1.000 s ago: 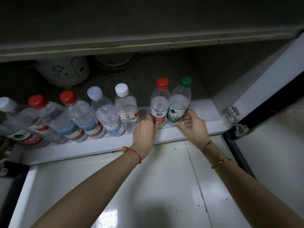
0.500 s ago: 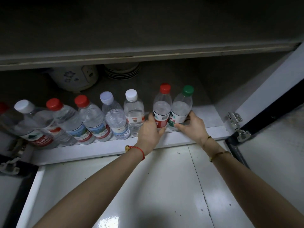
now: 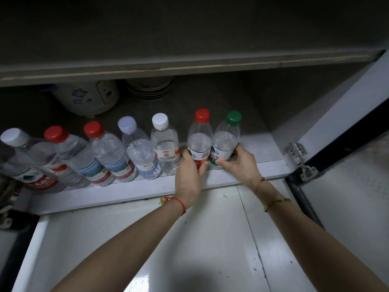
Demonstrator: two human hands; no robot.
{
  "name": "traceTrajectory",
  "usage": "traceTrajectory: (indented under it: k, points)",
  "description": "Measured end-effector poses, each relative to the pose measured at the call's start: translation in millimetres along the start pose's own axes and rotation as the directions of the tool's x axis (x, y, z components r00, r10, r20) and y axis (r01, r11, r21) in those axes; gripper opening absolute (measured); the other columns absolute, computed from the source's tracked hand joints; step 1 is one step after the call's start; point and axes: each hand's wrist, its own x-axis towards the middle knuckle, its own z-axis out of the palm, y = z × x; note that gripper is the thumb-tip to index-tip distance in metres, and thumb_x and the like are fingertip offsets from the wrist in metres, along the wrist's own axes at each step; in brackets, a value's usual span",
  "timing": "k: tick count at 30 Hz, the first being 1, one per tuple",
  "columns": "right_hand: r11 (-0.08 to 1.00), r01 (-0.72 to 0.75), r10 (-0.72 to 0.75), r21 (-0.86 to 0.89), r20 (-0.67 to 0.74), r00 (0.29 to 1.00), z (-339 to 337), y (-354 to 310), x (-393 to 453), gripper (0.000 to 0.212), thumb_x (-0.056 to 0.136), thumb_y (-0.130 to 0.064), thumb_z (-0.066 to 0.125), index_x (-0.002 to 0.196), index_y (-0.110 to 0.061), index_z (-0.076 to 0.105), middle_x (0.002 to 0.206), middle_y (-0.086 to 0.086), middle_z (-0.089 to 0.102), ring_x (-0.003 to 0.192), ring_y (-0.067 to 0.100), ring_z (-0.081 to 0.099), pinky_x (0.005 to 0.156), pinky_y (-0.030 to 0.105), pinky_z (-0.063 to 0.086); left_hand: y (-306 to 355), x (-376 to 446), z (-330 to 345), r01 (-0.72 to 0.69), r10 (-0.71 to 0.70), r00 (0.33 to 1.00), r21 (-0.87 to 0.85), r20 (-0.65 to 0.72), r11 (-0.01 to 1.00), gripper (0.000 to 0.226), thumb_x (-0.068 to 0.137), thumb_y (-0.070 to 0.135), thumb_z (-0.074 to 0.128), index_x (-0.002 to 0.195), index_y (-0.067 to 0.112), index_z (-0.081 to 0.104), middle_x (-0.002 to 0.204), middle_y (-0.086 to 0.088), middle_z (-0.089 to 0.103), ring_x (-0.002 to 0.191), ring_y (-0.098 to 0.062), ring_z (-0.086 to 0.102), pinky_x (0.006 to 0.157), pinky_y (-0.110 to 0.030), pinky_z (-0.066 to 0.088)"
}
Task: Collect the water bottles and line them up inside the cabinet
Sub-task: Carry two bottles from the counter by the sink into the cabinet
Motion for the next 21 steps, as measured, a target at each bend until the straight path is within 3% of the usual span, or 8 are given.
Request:
traceTrajectory:
  k: [4,8,12,13,16,21]
  points:
    - [1.000,0.001,-0.001,0.013,-0.014,1.000,6.4,-2.3,-6.1,0.053,0.073,-0.024,0.080,0.118,-0.013,0.056,0.105,0.001,0.070,0.088,0.014,0.066,0.076,0.016,0.046,-5.5,-7.8,-1.0,0.014,-0.011,0.999,0.066,-0.034,0.998,0.041,0.089,0.037,0.066,0.114,0.019,0.039,0.098,-0.006,0.068,0.074,-0.029,0.070,0.063,-0.045,0.059]
    - [1.000,-0.004,0.004,-0.003,-0.050,0.999,9.7,-2.3,-8.8,0.049,0.074,-0.025,0.079,0.114,-0.011,0.055,0.095,-0.003,0.066,0.077,0.012,0.062,0.061,0.002,0.041,-3.7,-5.2,-9.8,0.034,-0.034,0.999,0.099,-0.007,0.994,0.030,0.088,0.038,0.066,0.100,0.015,0.052,0.084,-0.007,0.070,0.064,-0.030,0.070,0.058,-0.043,0.059]
    - [1.000,-0.017,0.015,-0.024,-0.076,0.997,13.1,-0.9,-10.7,0.049,0.075,-0.026,0.079,0.114,-0.007,0.055,0.103,0.006,0.070,0.084,0.020,0.067,0.072,0.018,0.046,3.0,-3.2,-28.3,-0.024,0.001,0.997,0.289,0.078,0.957,0.038,0.090,0.045,0.063,0.077,0.010,0.055,0.073,-0.015,0.069,0.065,-0.033,0.068,0.060,-0.040,0.056]
    - [1.000,-0.017,0.015,-0.027,-0.075,0.997,13.8,-0.8,-11.2,0.049,0.076,-0.027,0.078,0.114,-0.007,0.055,0.104,0.007,0.070,0.085,0.020,0.066,0.072,0.017,0.046,5.3,-3.3,-31.5,-0.040,0.007,0.995,0.343,0.095,0.939,0.040,0.091,0.046,0.062,0.074,0.011,0.054,0.073,-0.016,0.069,0.067,-0.035,0.068,0.061,-0.039,0.055]
    - [1.000,-0.009,0.008,-0.020,-0.073,0.997,13.1,-3.6,-13.6,0.048,0.077,-0.025,0.077,0.116,-0.006,0.055,0.106,0.007,0.070,0.079,0.013,0.059,0.063,0.000,0.039,8.9,-4.5,-34.3,-0.072,0.022,0.993,0.445,0.116,0.893,0.039,0.093,0.048,0.056,0.079,0.012,0.053,0.078,-0.013,0.066,0.079,-0.034,0.067,0.062,-0.035,0.045]
    - [1.000,-0.019,0.018,-0.010,-0.055,0.998,10.4,-5.7,-15.1,0.047,0.077,-0.021,0.077,0.117,-0.006,0.055,0.107,0.008,0.070,0.080,0.012,0.058,0.060,-0.005,0.036,8.5,-6.0,-34.9,-0.087,0.042,0.994,0.506,0.100,0.858,0.046,0.094,0.049,0.054,0.107,0.005,0.058,0.099,-0.016,0.069,0.092,-0.033,0.066,0.066,-0.032,0.039]
